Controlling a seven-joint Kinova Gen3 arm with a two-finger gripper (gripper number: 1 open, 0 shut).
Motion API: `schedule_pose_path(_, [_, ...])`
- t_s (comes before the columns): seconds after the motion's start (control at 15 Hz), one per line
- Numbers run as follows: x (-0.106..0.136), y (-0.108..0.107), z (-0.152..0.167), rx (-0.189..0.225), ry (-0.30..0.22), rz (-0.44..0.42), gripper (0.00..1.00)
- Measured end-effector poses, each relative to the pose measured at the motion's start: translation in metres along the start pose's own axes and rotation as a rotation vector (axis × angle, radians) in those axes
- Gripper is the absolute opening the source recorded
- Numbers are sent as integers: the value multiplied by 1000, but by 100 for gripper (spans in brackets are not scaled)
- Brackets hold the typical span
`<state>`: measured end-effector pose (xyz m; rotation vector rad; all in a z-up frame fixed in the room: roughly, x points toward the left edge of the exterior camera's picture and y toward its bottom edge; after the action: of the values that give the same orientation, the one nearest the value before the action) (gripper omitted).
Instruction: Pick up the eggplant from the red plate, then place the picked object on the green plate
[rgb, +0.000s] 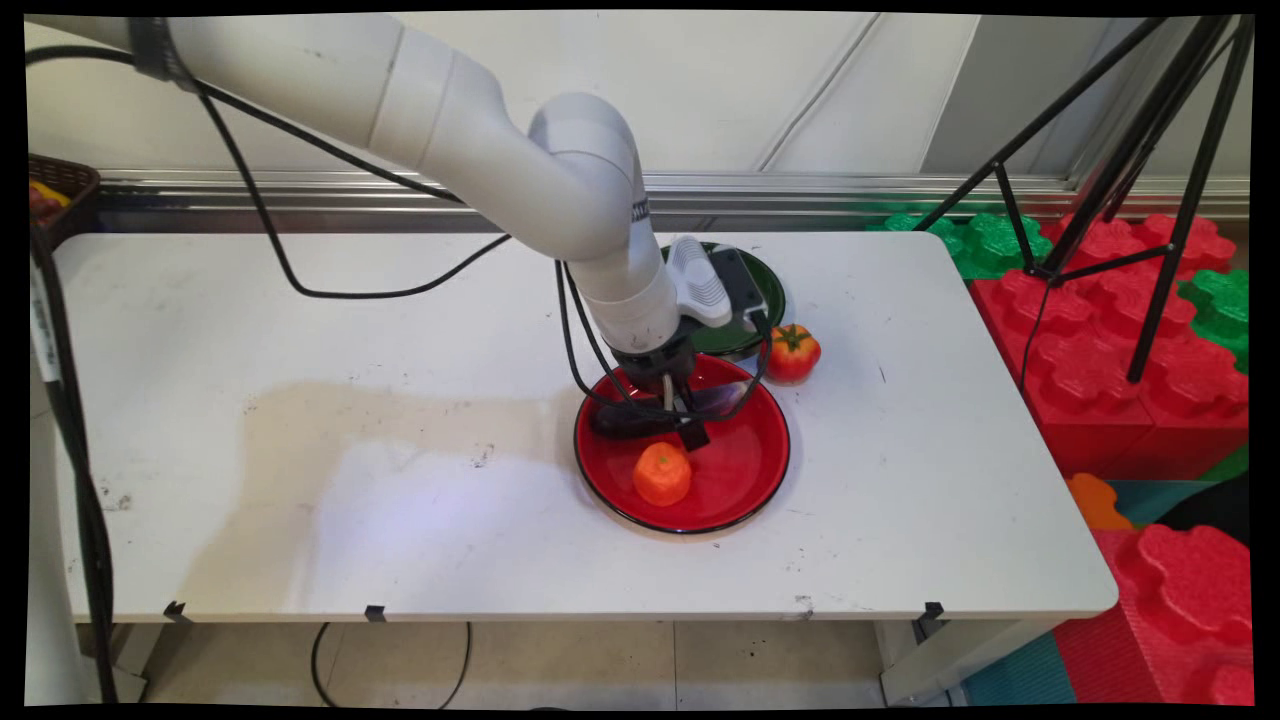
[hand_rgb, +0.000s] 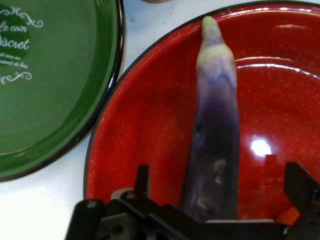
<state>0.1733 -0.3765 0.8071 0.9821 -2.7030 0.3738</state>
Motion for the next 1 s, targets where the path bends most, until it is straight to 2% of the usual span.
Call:
schedule_pose_path(0.07, [0,0,3,0,-1,-2,100])
schedule_pose_path(0.13, [1,-1,6,-1,-1,-3,0])
schedule_pose_path(0.6, [3,-3,14,6,3,11,0])
schedule_pose_path(1.0, [7,-7,-6,35,21,16,0])
